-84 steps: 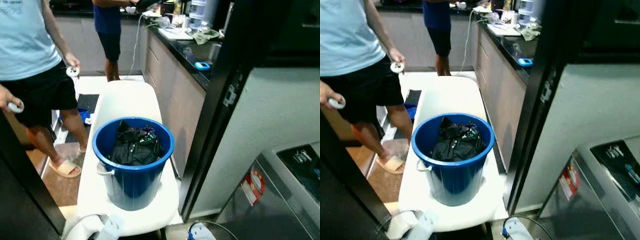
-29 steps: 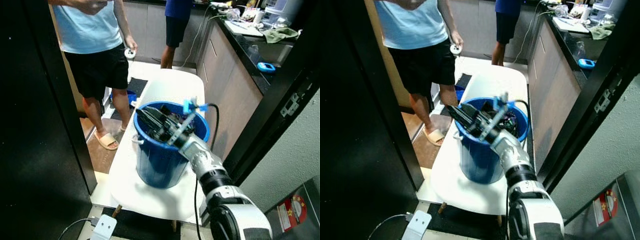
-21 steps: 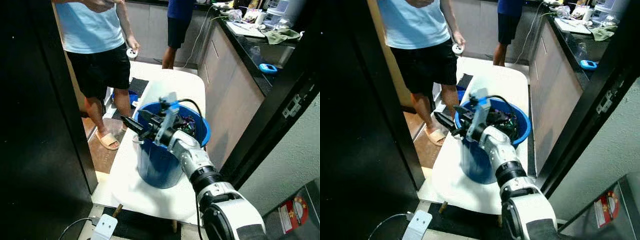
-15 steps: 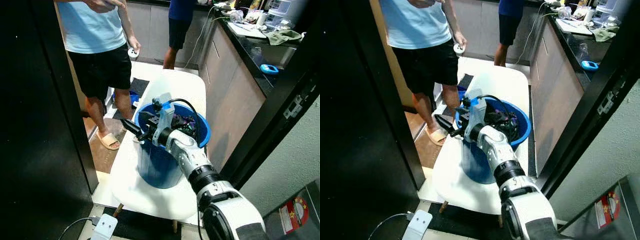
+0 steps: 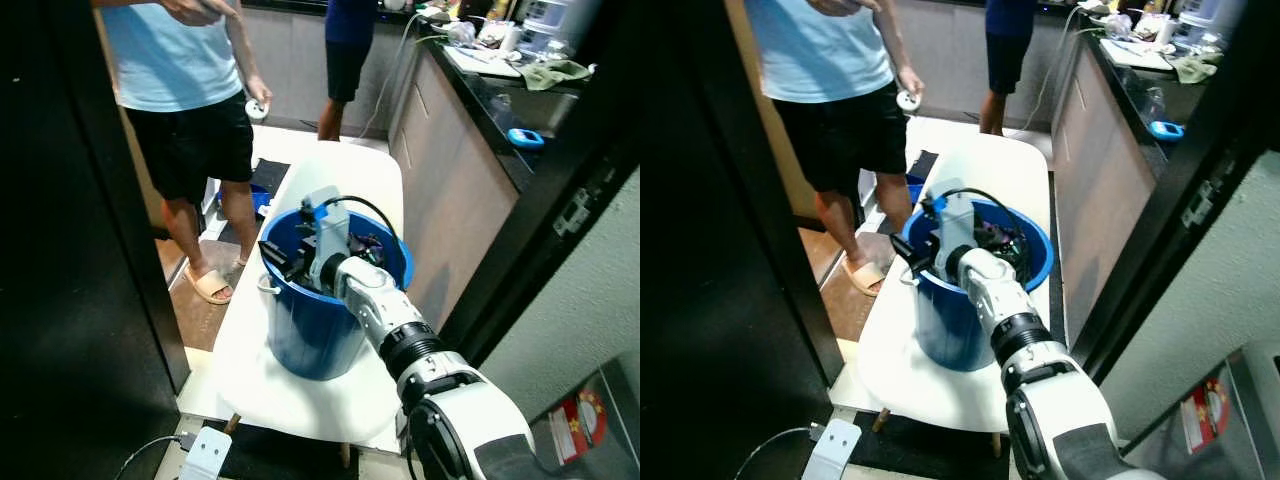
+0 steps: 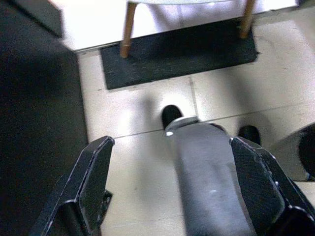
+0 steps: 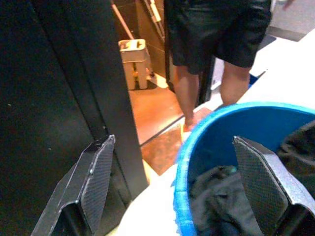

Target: Clothes washing

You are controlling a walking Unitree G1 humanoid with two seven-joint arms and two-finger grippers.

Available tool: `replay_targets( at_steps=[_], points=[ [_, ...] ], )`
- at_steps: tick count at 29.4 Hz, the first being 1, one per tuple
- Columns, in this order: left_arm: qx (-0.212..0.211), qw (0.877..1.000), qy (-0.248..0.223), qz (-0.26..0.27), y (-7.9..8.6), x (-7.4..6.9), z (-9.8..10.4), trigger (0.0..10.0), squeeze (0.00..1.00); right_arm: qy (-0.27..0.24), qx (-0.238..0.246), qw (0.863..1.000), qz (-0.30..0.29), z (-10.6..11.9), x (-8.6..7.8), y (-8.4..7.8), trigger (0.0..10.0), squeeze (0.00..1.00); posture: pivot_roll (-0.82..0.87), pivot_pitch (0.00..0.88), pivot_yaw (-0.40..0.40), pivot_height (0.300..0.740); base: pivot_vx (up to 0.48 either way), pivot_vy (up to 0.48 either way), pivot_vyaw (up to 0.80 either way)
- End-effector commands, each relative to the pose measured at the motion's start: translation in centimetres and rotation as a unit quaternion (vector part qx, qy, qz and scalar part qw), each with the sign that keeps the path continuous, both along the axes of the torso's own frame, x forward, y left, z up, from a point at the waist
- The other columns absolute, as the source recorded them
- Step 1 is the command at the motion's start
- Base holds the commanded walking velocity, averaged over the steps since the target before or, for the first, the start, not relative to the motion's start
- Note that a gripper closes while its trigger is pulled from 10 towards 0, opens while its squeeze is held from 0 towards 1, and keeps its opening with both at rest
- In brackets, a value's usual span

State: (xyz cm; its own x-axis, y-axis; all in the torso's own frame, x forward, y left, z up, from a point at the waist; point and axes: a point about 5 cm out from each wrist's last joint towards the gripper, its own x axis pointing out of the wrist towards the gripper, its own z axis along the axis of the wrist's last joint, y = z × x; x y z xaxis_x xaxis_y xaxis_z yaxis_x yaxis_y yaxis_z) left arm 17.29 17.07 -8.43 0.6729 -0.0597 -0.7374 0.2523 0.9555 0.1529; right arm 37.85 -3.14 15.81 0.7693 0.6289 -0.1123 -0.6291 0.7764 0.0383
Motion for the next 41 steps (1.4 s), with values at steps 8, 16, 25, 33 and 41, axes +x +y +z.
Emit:
replay_targets(
  at_steps=[8,16,25,33,41],
  points=[
    [-0.005,1.000,0.005,-0.001,-0.1,-0.3,-0.1,10.0,0.00,-0.013,-0.054,0.998,0.019,-0.5,-0.7,2.0,10.0,0.00,0.21,0.000,-0.103,0.740,0.298,0.000,0.00],
    [-0.007,1.000,0.004,0.001,-0.1,-0.4,-0.2,10.0,0.00,-0.001,-0.076,0.997,-0.003,-0.9,-0.4,1.3,10.0,0.00,0.22,0.000,-0.106,0.740,0.311,0.000,0.00],
    [-0.008,1.000,0.005,-0.002,-0.2,-0.4,-0.2,10.0,0.00,0.008,-0.086,0.996,-0.003,-1.2,-0.5,1.3,10.0,0.00,0.22,0.000,-0.109,0.740,0.310,0.000,0.00],
    [-0.010,1.000,0.006,-0.004,-0.3,-0.4,-0.2,10.0,0.00,0.012,-0.089,0.996,-0.001,-1.3,-0.6,1.7,10.0,0.00,0.22,0.000,-0.111,0.740,0.312,0.000,0.00],
    [-0.011,1.000,0.005,-0.002,-0.4,-0.3,-0.2,10.0,0.00,0.027,-0.113,0.993,-0.003,-1.8,-0.8,2.0,10.0,0.00,0.22,0.000,-0.116,0.740,0.311,0.000,0.00]
  ],
)
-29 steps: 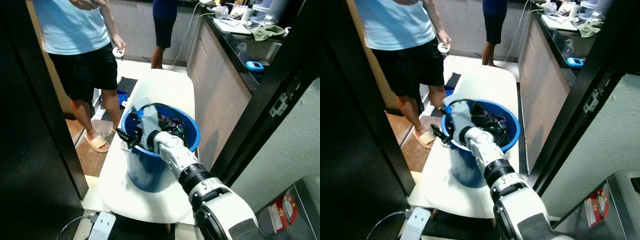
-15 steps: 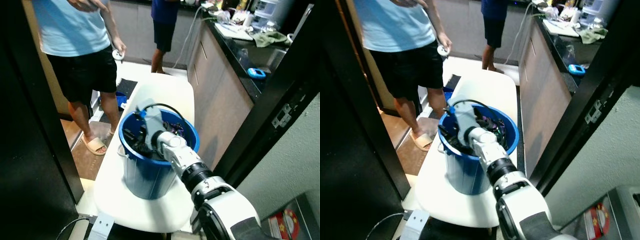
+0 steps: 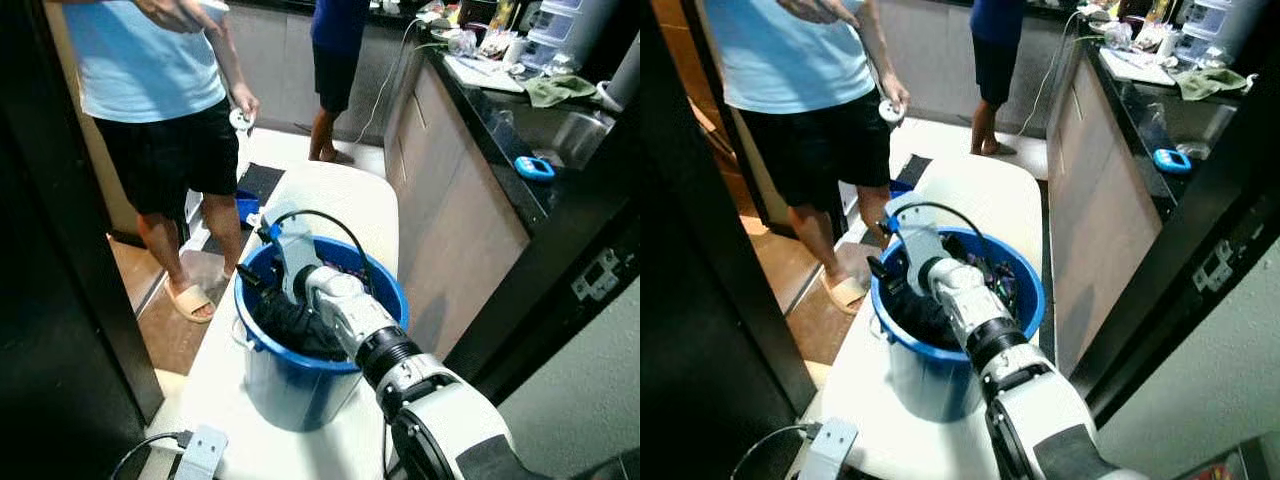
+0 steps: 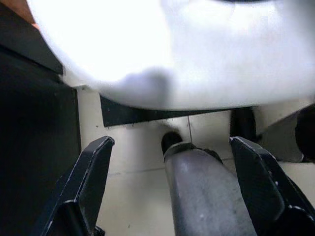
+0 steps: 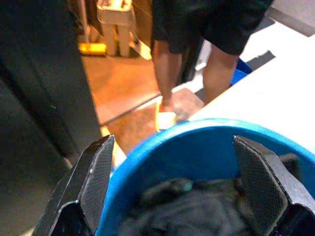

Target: Clothes washing

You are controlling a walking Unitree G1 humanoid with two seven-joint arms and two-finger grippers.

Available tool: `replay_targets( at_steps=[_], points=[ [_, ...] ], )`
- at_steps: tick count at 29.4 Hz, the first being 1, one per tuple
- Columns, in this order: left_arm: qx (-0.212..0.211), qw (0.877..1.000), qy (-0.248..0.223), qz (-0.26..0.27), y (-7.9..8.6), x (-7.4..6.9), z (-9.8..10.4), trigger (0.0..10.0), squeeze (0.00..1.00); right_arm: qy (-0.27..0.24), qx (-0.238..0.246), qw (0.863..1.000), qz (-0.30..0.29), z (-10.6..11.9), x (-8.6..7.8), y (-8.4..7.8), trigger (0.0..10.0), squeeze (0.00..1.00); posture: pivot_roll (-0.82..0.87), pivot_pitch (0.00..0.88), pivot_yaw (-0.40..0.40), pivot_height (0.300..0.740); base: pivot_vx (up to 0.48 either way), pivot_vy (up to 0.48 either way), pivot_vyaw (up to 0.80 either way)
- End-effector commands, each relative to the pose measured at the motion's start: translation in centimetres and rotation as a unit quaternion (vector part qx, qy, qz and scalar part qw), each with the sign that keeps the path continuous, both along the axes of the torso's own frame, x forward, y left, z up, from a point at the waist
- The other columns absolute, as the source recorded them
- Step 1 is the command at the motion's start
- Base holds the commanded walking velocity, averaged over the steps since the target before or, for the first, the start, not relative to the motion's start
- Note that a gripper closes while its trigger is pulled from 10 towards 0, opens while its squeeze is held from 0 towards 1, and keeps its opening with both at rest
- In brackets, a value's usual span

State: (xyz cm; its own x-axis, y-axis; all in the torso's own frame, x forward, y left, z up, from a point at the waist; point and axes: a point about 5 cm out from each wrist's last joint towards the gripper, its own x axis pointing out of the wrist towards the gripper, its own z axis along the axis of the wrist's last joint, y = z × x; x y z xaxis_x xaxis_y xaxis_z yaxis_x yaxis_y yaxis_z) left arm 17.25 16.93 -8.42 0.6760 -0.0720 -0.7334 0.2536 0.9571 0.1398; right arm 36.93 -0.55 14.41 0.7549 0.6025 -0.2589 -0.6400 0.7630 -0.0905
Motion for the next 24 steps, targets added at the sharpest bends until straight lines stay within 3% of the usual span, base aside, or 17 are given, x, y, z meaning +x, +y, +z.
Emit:
replay_targets(
  at_steps=[1,5,8,9,10,12,13,16,24],
  points=[
    [-0.004,1.000,0.008,-0.001,-0.3,-0.3,-0.2,10.0,0.00,0.009,-0.016,1.000,-0.011,-0.4,0.2,-0.6,10.0,0.00,0.22,0.000,-0.116,0.740,0.311,0.000,0.00],
    [-0.004,1.000,0.007,0.000,-0.4,-0.2,-0.1,10.0,0.00,0.020,-0.040,0.999,-0.019,-1.1,0.1,-0.9,10.0,0.00,0.22,0.000,-0.119,0.740,0.306,0.000,0.00],
    [-0.002,1.000,0.006,0.007,-0.3,-0.1,-0.1,10.0,0.00,0.033,-0.071,0.996,-0.041,-2.2,0.1,-2.1,10.0,0.00,0.22,0.000,-0.121,0.740,0.000,0.000,0.00],
    [-0.003,1.000,0.005,0.009,-0.3,-0.1,-0.1,10.0,0.00,0.041,-0.090,0.993,-0.060,-2.8,0.3,-3.2,10.0,0.00,0.22,0.000,-0.123,0.740,0.000,0.000,0.00],
    [-0.003,1.000,0.005,0.009,-0.3,-0.1,-0.1,10.0,0.00,0.041,-0.090,0.993,-0.060,-2.8,0.3,-3.2,10.0,0.00,0.22,0.000,-0.123,0.740,0.000,0.000,0.00],
    [-0.005,1.000,0.004,0.011,-0.3,-0.1,-0.1,10.0,0.00,0.056,-0.125,0.986,-0.094,-3.5,0.6,-5.5,10.0,0.00,0.22,0.000,-0.126,0.740,0.000,0.000,0.00],
    [-0.005,1.000,0.004,0.011,-0.3,-0.1,-0.1,10.0,0.00,0.056,-0.125,0.986,-0.094,-3.5,0.6,-5.5,10.0,0.00,0.22,0.000,-0.126,0.740,0.000,0.000,0.00],
    [-0.009,1.000,0.004,0.011,-0.4,-0.1,-0.1,10.0,0.00,0.087,-0.175,0.976,-0.100,-4.6,0.5,-7.9,10.0,0.00,0.21,0.000,-0.128,0.740,0.000,0.000,0.00],
    [-0.015,1.000,0.006,0.003,-0.8,-0.3,-0.2,10.0,0.00,0.110,-0.221,0.964,-0.100,-6.4,-0.3,-10.0,10.0,0.00,0.20,0.000,-0.142,0.740,0.000,0.000,0.00]
  ],
)
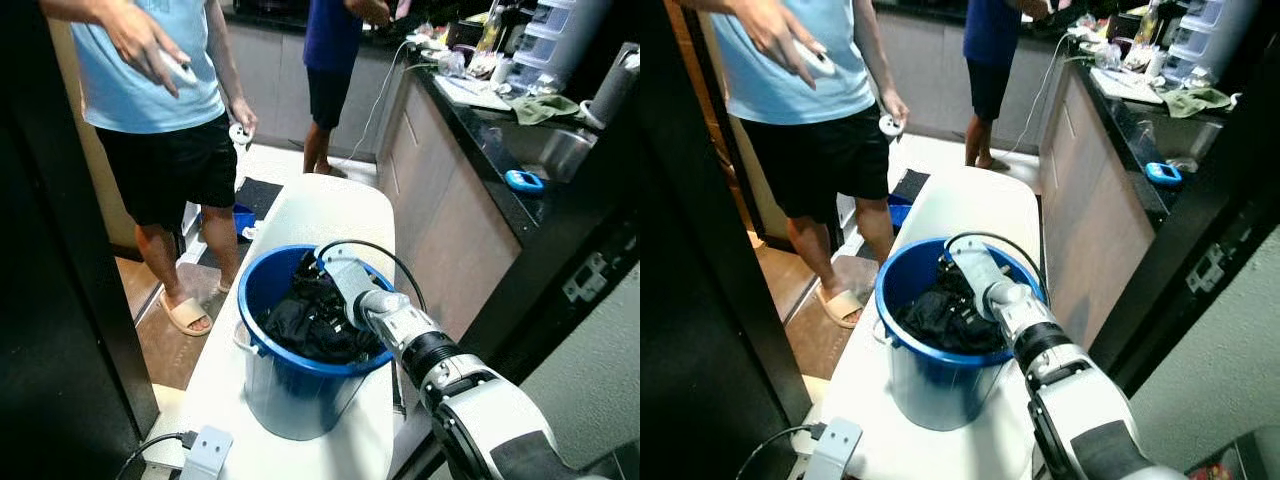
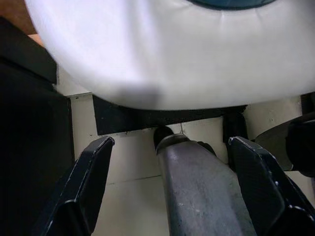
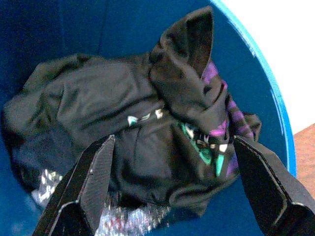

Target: Clothes washing

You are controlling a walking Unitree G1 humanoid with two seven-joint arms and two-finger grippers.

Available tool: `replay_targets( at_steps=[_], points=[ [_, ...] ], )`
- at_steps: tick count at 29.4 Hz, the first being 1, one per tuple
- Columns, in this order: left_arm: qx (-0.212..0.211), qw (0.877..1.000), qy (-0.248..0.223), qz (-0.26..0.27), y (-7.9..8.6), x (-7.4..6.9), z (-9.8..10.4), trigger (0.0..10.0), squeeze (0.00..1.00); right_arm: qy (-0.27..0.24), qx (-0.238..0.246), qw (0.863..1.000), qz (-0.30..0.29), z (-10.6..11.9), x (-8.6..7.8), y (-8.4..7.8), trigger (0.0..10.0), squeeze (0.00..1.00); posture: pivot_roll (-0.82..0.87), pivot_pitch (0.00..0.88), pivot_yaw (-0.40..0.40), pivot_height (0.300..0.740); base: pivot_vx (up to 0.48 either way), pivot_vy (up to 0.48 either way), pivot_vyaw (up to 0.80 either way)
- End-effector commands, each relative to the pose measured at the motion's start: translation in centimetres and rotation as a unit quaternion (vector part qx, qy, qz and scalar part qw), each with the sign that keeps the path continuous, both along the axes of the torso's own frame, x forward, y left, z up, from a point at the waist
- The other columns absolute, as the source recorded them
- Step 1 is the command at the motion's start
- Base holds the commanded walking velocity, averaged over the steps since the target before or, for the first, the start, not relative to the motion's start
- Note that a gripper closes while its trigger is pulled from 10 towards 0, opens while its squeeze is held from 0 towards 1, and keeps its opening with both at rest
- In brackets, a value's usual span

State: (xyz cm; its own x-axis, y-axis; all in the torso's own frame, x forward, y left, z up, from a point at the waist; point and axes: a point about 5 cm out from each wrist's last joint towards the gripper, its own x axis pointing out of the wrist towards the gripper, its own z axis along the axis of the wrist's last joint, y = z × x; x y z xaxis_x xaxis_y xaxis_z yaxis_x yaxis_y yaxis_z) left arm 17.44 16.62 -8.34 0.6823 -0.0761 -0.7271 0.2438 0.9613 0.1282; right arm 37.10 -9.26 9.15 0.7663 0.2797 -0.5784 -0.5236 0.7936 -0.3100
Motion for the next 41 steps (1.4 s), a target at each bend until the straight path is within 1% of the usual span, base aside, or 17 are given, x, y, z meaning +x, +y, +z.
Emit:
replay_targets(
  at_steps=[1,2,3,4,7,10,12,19,24,35,37,40,41],
  points=[
    [-0.008,1.000,0.010,-0.002,-0.5,-0.4,-0.3,10.0,0.00,0.024,-0.018,1.000,-0.008,-1.1,-0.5,-1.3,10.0,0.00,0.20,0.000,-0.142,0.740,0.000,0.000,0.00],
    [-0.010,1.000,0.010,-0.002,-0.6,-0.5,-0.3,10.0,0.00,0.041,-0.020,0.999,-0.004,-1.7,-0.8,-1.7,10.0,0.00,0.19,0.000,-0.144,0.740,0.000,0.000,0.00],
    [-0.010,1.000,0.010,-0.002,-0.6,-0.5,-0.3,10.0,0.00,0.041,-0.020,0.999,-0.004,-1.7,-0.8,-1.7,10.0,0.00,0.19,0.000,-0.144,0.740,0.000,0.000,0.00],
    [-0.013,1.000,0.011,-0.003,-0.8,-0.6,-0.4,10.0,0.00,0.057,-0.020,0.998,0.003,-2.2,-1.2,-1.9,10.0,0.00,0.19,0.000,-0.147,0.740,0.000,0.000,0.00],
    [-0.020,1.000,0.013,-0.007,-1.3,-1.0,-0.5,10.0,0.00,0.090,-0.004,0.996,0.021,-3.3,-2.1,-1.8,10.0,0.00,0.18,0.000,-0.153,0.740,0.000,0.000,0.00],
    [-0.021,1.000,0.014,-0.008,-1.4,-1.0,-0.5,10.0,0.00,0.095,-0.001,0.995,0.022,-3.5,-2.2,-1.8,10.0,0.00,0.18,0.000,-0.153,0.740,0.000,0.000,0.00],
    [-0.024,1.000,0.016,-0.010,-1.6,-1.2,-0.6,10.0,0.00,0.103,0.019,0.994,0.021,-3.7,-2.4,-1.4,10.0,0.00,0.17,0.005,-0.153,0.740,0.000,0.000,0.00],
    [-0.031,0.999,0.020,-0.014,-2.0,-1.4,-0.7,10.0,0.00,0.098,0.031,0.995,0.018,-3.5,-2.3,-1.3,10.0,0.00,0.17,0.008,-0.150,0.740,0.000,0.000,0.00],
    [-0.034,0.999,0.015,-0.016,-2.0,-1.4,-0.6,10.0,0.00,0.094,0.039,0.995,0.018,-3.3,-2.2,-1.3,10.0,0.00,0.17,0.008,-0.146,0.740,0.000,0.000,0.00],
    [-0.038,0.999,0.013,-0.015,-2.0,-1.4,-0.6,10.0,0.00,0.094,0.042,0.994,0.019,-3.3,-2.3,-1.2,10.0,0.00,0.17,0.006,-0.146,0.740,0.000,0.000,0.00],
    [-0.042,0.999,0.012,-0.009,-2.0,-1.3,-0.5,10.0,0.00,0.098,0.061,0.993,0.036,-3.0,-2.3,0.0,10.0,0.00,0.17,0.003,-0.148,0.740,0.000,0.000,0.00],
    [-0.043,0.999,0.012,-0.008,-2.0,-1.3,-0.5,10.0,0.00,0.100,0.066,0.992,0.044,-2.9,-2.3,0.4,10.0,0.00,0.17,0.003,-0.148,0.740,0.000,0.000,0.00],
    [-0.044,0.999,0.013,-0.007,-2.0,-1.3,-0.5,10.0,0.00,0.103,0.070,0.991,0.052,-2.8,-2.4,1.0,10.0,0.00,0.17,0.003,-0.148,0.740,0.000,0.000,0.00]
  ],
)
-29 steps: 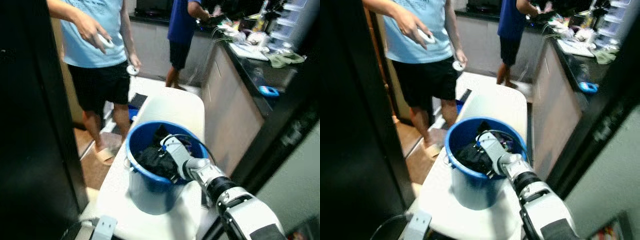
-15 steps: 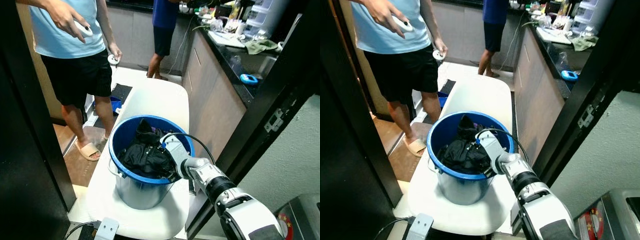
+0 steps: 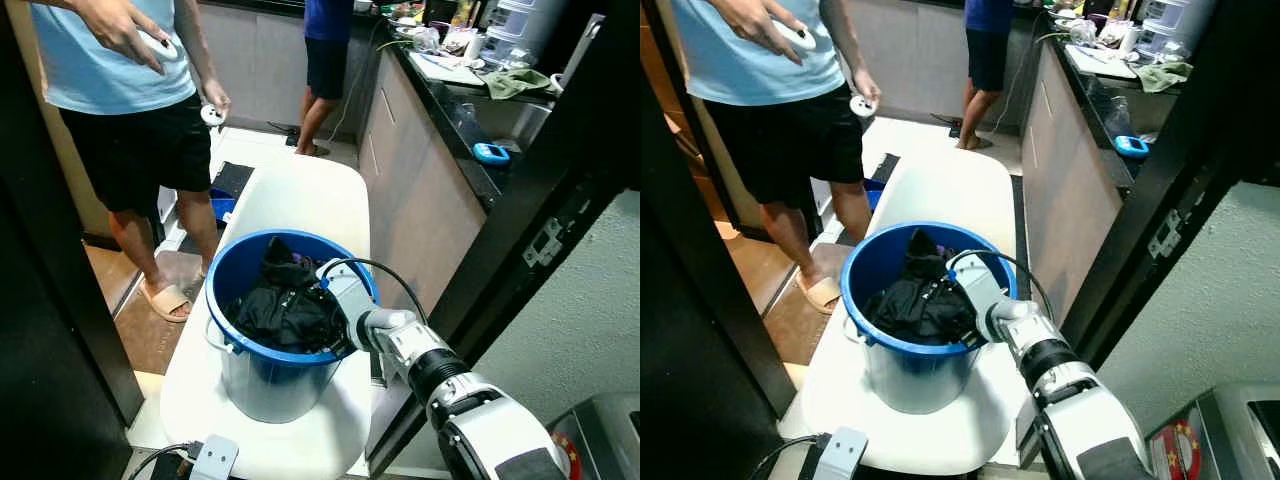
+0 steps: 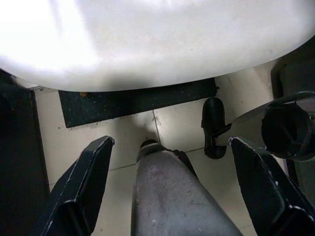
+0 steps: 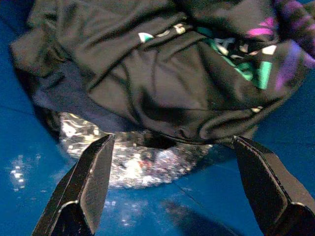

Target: Clothes washing

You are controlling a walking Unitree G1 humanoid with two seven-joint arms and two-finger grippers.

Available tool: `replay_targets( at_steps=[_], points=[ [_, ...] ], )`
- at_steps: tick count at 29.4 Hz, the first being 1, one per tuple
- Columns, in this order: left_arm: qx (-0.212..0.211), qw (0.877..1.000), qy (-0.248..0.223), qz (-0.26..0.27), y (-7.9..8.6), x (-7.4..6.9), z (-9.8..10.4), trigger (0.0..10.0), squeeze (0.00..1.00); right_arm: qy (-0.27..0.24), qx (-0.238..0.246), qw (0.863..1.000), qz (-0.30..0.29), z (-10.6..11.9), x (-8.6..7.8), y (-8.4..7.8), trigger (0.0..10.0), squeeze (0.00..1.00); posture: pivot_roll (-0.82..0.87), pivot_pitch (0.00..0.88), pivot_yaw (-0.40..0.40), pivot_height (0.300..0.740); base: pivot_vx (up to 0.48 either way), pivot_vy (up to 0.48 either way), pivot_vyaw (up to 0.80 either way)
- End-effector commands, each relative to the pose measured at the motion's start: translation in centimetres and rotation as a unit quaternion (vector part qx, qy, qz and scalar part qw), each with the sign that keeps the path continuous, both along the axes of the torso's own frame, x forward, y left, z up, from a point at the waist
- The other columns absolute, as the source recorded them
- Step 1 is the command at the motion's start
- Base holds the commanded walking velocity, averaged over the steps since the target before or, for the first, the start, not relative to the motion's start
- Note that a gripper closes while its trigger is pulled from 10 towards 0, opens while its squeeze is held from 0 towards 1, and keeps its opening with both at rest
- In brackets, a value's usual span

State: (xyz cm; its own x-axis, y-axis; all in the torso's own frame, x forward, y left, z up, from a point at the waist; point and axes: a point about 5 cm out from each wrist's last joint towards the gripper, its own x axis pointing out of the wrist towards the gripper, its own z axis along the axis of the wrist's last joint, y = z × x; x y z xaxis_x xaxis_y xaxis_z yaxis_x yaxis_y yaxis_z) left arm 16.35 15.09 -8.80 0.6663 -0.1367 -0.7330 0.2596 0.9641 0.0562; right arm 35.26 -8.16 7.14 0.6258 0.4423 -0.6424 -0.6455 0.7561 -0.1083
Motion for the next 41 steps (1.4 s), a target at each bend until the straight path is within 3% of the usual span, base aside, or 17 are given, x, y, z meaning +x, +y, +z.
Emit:
replay_targets(
  at_steps=[1,3,4,5,6,11,16,31,33,35,37,38,39,41],
  points=[
    [-0.010,1.000,0.003,0.000,-0.5,-0.2,-0.1,10.0,0.00,0.028,0.009,1.000,0.007,-0.7,-0.6,0.5,10.0,0.00,0.17,0.011,-0.153,0.740,0.000,0.000,0.00],
    [-0.012,1.000,0.003,0.000,-0.7,-0.4,-0.1,10.0,0.00,0.045,0.034,0.998,0.028,-0.3,-1.0,2.3,10.0,0.00,0.17,0.024,-0.157,0.740,0.000,0.000,0.00],
    [-0.012,1.000,0.003,0.000,-0.7,-0.4,-0.1,10.0,0.00,0.045,0.034,0.998,0.028,-0.3,-1.0,2.3,10.0,0.00,0.17,0.024,-0.157,0.740,0.000,0.000,0.00],
    [-0.014,1.000,0.003,0.000,-0.8,-0.5,-0.2,10.0,0.00,0.063,0.061,0.995,0.050,0.0,-1.5,4.2,10.0,0.00,0.17,0.046,-0.163,0.740,0.000,0.000,0.00],
    [-0.014,1.000,0.003,0.000,-0.8,-0.5,-0.2,10.0,0.00,0.063,0.061,0.995,0.050,0.0,-1.5,4.2,10.0,0.00,0.17,0.046,-0.163,0.740,0.000,0.000,0.00],
    [-0.019,1.000,0.004,-0.002,-1.2,-1.0,-0.3,10.0,0.00,0.095,0.101,0.987,0.075,0.5,-2.9,7.6,10.0,0.00,0.17,0.091,-0.171,0.740,0.000,0.000,0.00],
    [-0.027,1.000,0.009,-0.003,-1.6,-1.8,-0.6,10.0,0.00,0.109,0.118,0.983,0.084,1.2,-3.9,9.8,10.0,0.00,0.16,0.135,-0.175,0.740,0.000,0.000,0.00],
    [-0.037,0.999,0.014,-0.008,-2.1,-2.5,-0.7,10.0,0.00,0.123,0.133,0.982,0.050,1.5,-4.9,11.6,10.0,0.00,0.16,0.167,-0.180,0.740,0.000,0.000,0.00],
    [-0.038,0.999,0.014,-0.009,-2.2,-2.6,-0.8,10.0,0.00,0.127,0.155,0.979,0.031,2.0,-4.7,11.7,10.0,0.00,0.16,0.172,-0.180,0.740,0.000,0.000,0.00],
    [-0.041,0.999,0.015,-0.010,-2.4,-2.8,-0.8,10.0,0.00,0.123,0.237,0.964,-0.002,4.2,-3.8,12.3,10.0,0.00,0.16,0.184,-0.183,0.740,0.000,0.000,0.00],
    [-0.041,0.999,0.015,-0.010,-2.4,-2.8,-0.8,10.0,0.00,0.123,0.237,0.964,-0.002,4.2,-3.8,12.3,10.0,0.00,0.16,0.184,-0.183,0.740,0.000,0.000,0.00],
    [-0.042,0.999,0.015,-0.010,-2.4,-2.9,-0.8,10.0,0.00,0.110,0.283,0.953,-0.018,5.8,-3.2,12.5,10.0,0.00,0.16,0.188,-0.184,0.740,0.000,0.000,0.00],
    [-0.042,0.999,0.015,-0.010,-2.4,-2.9,-0.8,10.0,0.00,0.110,0.283,0.953,-0.018,5.8,-3.2,12.5,10.0,0.00,0.16,0.188,-0.184,0.740,0.000,0.000,0.00],
    [-0.045,0.999,0.014,-0.010,-2.6,-2.9,-0.8,10.0,0.00,0.076,0.356,0.930,-0.056,8.6,-1.9,12.5,10.0,0.00,0.16,0.204,-0.188,0.740,0.000,0.000,0.00]
  ],
)
